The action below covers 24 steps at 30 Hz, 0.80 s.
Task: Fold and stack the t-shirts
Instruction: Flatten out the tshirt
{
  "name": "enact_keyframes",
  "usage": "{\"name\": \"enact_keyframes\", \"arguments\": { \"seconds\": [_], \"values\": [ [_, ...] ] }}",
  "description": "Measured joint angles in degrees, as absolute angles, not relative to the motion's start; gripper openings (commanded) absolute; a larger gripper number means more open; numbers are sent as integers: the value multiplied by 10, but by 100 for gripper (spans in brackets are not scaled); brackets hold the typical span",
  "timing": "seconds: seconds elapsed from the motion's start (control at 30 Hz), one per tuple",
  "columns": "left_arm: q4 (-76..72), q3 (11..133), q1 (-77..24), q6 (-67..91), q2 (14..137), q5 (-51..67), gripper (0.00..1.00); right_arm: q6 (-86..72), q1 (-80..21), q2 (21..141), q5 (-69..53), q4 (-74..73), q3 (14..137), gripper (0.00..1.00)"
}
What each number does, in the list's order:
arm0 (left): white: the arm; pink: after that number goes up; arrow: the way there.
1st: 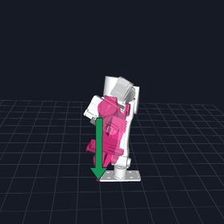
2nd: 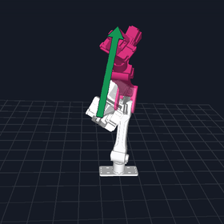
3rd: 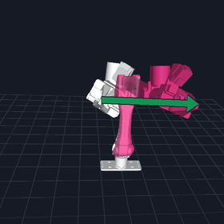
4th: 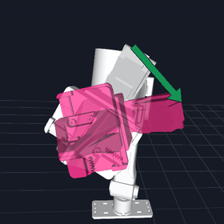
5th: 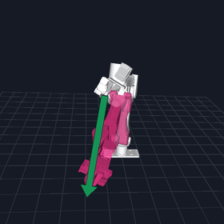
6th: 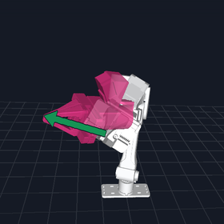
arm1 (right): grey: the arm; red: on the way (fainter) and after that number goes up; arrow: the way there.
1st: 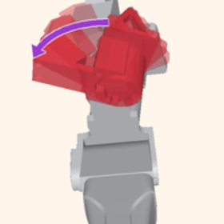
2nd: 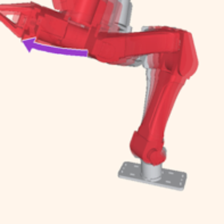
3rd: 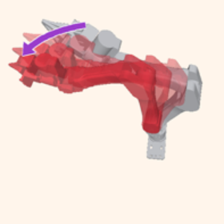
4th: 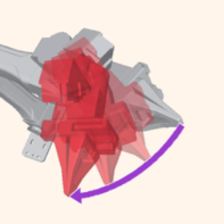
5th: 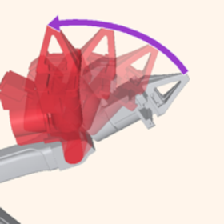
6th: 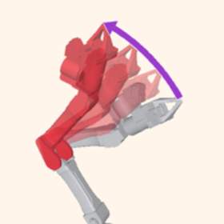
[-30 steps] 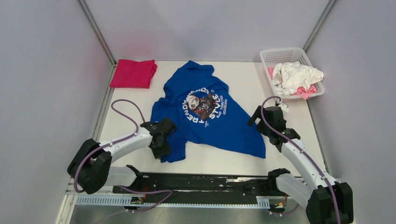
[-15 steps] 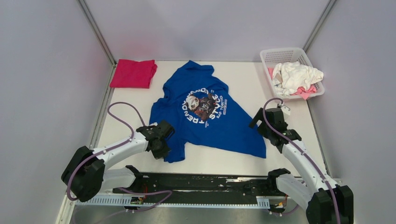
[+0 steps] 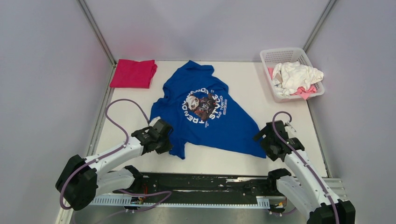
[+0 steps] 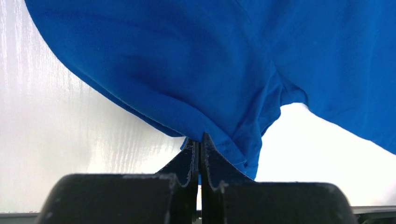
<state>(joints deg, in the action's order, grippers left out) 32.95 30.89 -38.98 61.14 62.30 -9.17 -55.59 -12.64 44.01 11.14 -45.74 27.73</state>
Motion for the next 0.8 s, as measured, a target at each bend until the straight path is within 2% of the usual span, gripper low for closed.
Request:
{"name": "enact_keyframes", "arguments": {
  "seconds": [0.27, 0.47, 0.53, 0.6, 0.7, 0.8],
  "values": [
    [321, 302, -390, 597, 621, -96, 0, -611, -127, 509, 114, -482, 275, 74],
    [314, 297, -390, 597, 622, -98, 0, -616, -126, 551, 116, -482, 269, 57],
    [314, 297, -390, 597, 622, -100, 0, -615, -126, 552, 118, -477, 267, 47],
    [312, 297, -390, 597, 623, -102, 0, -612, -126, 552, 119, -470, 264, 30],
    [309, 297, -390, 597, 623, -108, 0, -599, -126, 562, 117, -441, 262, 11],
    [313, 302, -390, 596, 624, -121, 0, -583, -126, 575, 114, -414, 267, 0]
  ]
}}
